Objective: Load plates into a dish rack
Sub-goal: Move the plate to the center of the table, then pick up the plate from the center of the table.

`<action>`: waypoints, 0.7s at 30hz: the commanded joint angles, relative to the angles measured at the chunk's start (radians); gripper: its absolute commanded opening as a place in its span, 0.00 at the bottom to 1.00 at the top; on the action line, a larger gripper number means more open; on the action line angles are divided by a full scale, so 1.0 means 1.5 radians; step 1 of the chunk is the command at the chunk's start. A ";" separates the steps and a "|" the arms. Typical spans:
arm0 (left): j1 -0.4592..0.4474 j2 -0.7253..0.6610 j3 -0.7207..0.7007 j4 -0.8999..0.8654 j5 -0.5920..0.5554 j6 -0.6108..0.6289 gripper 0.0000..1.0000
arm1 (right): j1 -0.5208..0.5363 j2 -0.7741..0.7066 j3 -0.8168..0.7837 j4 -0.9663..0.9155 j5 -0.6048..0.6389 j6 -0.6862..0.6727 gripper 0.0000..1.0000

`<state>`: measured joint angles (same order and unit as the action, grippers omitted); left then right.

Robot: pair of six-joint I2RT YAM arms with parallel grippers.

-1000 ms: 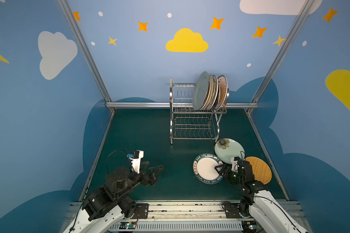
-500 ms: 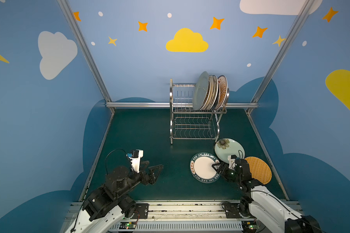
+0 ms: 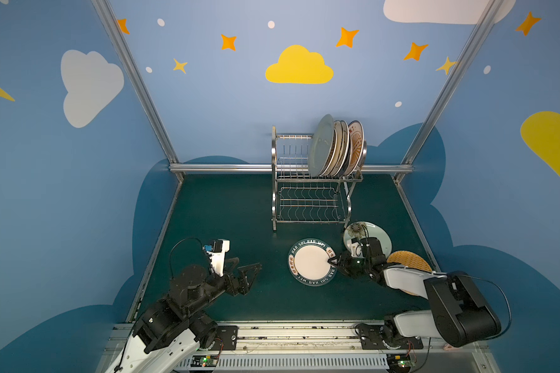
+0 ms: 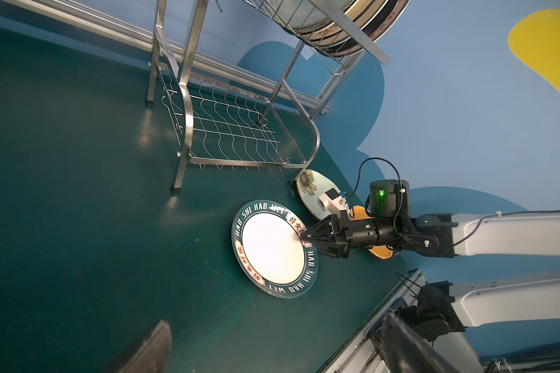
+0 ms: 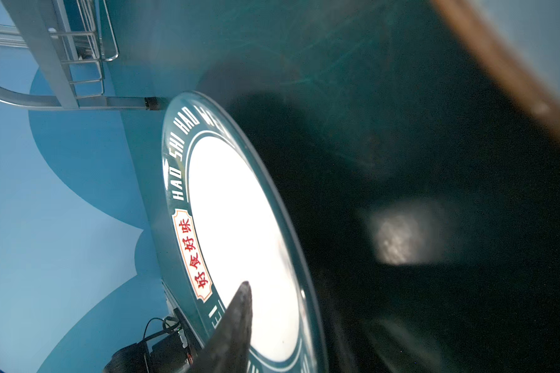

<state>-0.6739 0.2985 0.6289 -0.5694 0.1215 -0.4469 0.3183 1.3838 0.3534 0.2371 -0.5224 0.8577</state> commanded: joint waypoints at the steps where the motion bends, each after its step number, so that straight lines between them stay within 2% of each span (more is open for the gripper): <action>1: 0.002 -0.008 -0.005 0.006 -0.007 -0.001 1.00 | 0.004 0.024 -0.004 -0.010 0.025 0.012 0.27; 5: 0.003 -0.009 -0.005 0.004 -0.009 -0.002 1.00 | 0.005 0.034 -0.003 -0.002 0.031 0.020 0.15; 12: 0.003 -0.011 -0.006 0.004 -0.017 -0.002 1.00 | 0.013 0.027 -0.009 0.020 0.022 0.029 0.01; 17: 0.003 -0.012 -0.008 0.003 -0.025 -0.008 1.00 | 0.022 -0.023 0.000 -0.009 0.010 0.030 0.00; 21: 0.003 -0.009 -0.015 0.017 -0.033 -0.025 1.00 | 0.021 -0.100 0.044 -0.107 -0.001 0.012 0.00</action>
<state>-0.6735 0.2916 0.6212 -0.5659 0.0914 -0.4625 0.3489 1.3029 0.3618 0.1841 -0.5148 0.8894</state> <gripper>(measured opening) 0.998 0.058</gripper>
